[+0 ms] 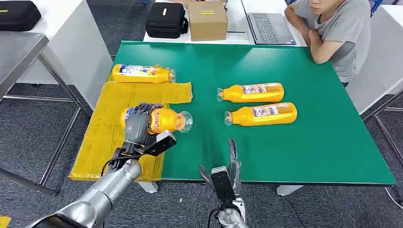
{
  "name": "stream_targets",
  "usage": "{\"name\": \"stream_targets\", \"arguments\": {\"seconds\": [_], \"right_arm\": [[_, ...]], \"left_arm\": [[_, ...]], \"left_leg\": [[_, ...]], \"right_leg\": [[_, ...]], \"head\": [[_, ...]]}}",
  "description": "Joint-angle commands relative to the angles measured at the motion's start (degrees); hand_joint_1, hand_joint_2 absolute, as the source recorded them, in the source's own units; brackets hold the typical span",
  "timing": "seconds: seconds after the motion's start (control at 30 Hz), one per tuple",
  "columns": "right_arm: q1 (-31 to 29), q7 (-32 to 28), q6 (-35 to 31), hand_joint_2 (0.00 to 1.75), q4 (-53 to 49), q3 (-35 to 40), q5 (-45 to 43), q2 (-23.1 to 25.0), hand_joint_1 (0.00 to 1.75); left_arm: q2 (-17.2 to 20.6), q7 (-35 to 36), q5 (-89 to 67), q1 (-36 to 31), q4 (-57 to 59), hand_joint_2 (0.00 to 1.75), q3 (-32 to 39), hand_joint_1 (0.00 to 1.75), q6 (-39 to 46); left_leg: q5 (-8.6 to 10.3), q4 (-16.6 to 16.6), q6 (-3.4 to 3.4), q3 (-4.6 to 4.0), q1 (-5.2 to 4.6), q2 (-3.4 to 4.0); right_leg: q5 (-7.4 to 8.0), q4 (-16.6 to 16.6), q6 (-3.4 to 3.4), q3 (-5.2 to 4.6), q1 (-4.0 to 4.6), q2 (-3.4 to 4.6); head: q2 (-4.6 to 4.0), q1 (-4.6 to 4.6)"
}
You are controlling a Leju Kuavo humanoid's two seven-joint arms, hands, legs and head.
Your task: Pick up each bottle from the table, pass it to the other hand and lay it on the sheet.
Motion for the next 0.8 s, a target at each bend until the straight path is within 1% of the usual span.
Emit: {"name": "stream_targets", "arguments": {"seconds": [0.03, 0.07, 0.13, 0.2, 0.27, 0.3, 0.37, 0.4, 0.5, 0.53, 0.6, 0.73, 0.8], "right_arm": [[-2.4, 0.0, 1.0, 1.75, 4.1, 0.8, -0.9, -1.0, 0.0], [-2.4, 0.0, 1.0, 1.75, 4.2, 0.8, -0.9, -1.0, 0.0], [-2.3, 0.0, 1.1, 1.75, 4.5, 0.5, -1.0, -0.9, 0.0], [-2.4, 0.0, 1.5, 1.75, 4.9, 0.3, -1.1, -0.7, 0.0], [-2.4, 0.0, 1.6, 1.75, 5.1, 0.3, -1.0, -0.6, 0.0], [-2.3, 0.0, 1.7, 1.75, 5.0, 0.3, -0.8, -0.7, 0.0], [-2.2, 0.0, 1.6, 1.75, 4.8, 0.2, -0.8, -0.8, 0.0], [-2.1, 0.0, 1.6, 1.75, 4.7, 0.1, -0.8, -0.9, 0.0], [-2.0, 0.0, 1.7, 1.75, 4.7, -0.1, -0.9, -0.9, 0.0], [-2.2, 0.0, 1.7, 1.75, 4.9, -0.2, -0.8, -0.8, 0.0], [-2.2, 0.0, 1.8, 1.75, 4.8, -0.2, -0.7, -0.8, 0.0], [-2.1, 0.0, 1.7, 1.75, 4.7, -0.2, -0.6, -0.8, 0.0], [-2.1, 0.0, 1.7, 1.75, 4.6, -0.3, -0.6, -0.9, 0.0]], "left_arm": [[3.4, 19.7, -25.2, -1.9, 6.6, 1.75, 2.2, 1.75, 0.2], [3.4, 20.3, -25.7, -1.9, 6.9, 1.75, 2.3, 1.75, 0.2], [3.7, 25.6, -29.0, -3.2, 11.4, 1.75, 1.8, 1.75, 0.2], [4.3, 29.6, -31.6, -4.4, 14.6, 1.75, 1.3, 1.75, -3.3], [4.8, 32.4, -33.6, -4.9, 15.9, 1.75, 0.5, 1.75, -6.1], [5.2, 33.9, -34.9, -5.3, 16.8, 1.75, -0.1, 1.75, -8.7], [5.6, 35.0, -36.0, -5.4, 17.3, 1.75, -0.5, 1.75, -11.2], [5.6, 35.3, -36.7, -5.4, 17.7, 1.75, -0.9, 1.75, -12.7], [5.2, 35.6, -36.9, -5.5, 18.2, 1.75, -0.9, 1.75, -14.5], [4.7, 35.7, -36.8, -5.8, 18.5, 1.75, -0.8, 1.75, -15.7], [4.2, 35.7, -36.8, -5.9, 18.4, 1.75, -0.5, 1.75, -16.1], [4.0, 35.0, -36.9, -6.0, 18.4, 1.75, -0.6, 1.75, -16.6], [3.9, 34.8, -36.9, -5.9, 18.3, 1.75, -0.5, 1.75, -16.4]], "left_leg": [[-0.07, 0.0, -0.09, 0.2, 0.03, 0.15], [-0.12, 0.0, -0.12, 0.31, 0.05, 0.23], [-0.06, 0.0, -0.08, 0.17, 0.03, 0.14], [-0.21, 0.0, -0.19, 0.47, 0.1, 0.27], [-0.08, 0.0, -0.1, 0.18, 0.06, 0.12], [-0.15, 0.0, -0.14, 0.32, 0.08, 0.14], [-0.07, 0.0, -0.08, 0.15, 0.08, 0.12], [-0.18, 0.0, -0.14, 0.34, 0.09, 0.2], [-0.33, 0.1, -0.22, 0.52, 0.14, 0.19], [-0.11, 0.0, -0.11, 0.29, 0.07, 0.09], [-0.18, 0.0, -0.15, 0.42, 0.08, 0.19], [-0.03, -0.1, -0.09, 0.26, 0.01, 0.07], [-0.07, 0.0, -0.12, 0.37, 0.04, 0.12]], "right_leg": [[-0.03, 0.0, -0.07, 0.16, 0.04, 0.12], [-0.06, 0.0, -0.11, 0.23, 0.06, 0.19], [-0.02, 0.0, -0.07, 0.13, 0.04, 0.12], [-0.15, 0.0, -0.17, 0.38, 0.11, 0.2], [-0.04, 0.0, -0.08, 0.12, 0.07, 0.08], [-0.13, 0.0, -0.13, 0.25, 0.09, 0.08], [-0.04, 0.0, -0.08, 0.1, 0.08, 0.09], [-0.13, 0.0, -0.13, 0.26, 0.1, 0.14], [-0.29, 0.1, -0.2, 0.43, 0.14, 0.11], [-0.09, 0.0, -0.1, 0.23, 0.07, 0.05], [-0.13, 0.0, -0.14, 0.34, 0.08, 0.15], [-0.03, 0.0, -0.08, 0.18, 0.01, 0.04], [-0.05, 0.0, -0.1, 0.27, 0.04, 0.07]], "head": [[0.02, 0.02], [0.02, 0.0], [0.02, 0.0], [0.02, 0.0], [0.02, 0.02], [0.02, 0.0], [0.02, 0.0], [0.02, 0.02], [0.02, 0.0], [0.02, 0.04], [0.02, 0.0], [0.02, 0.02], [0.02, 0.02]]}}
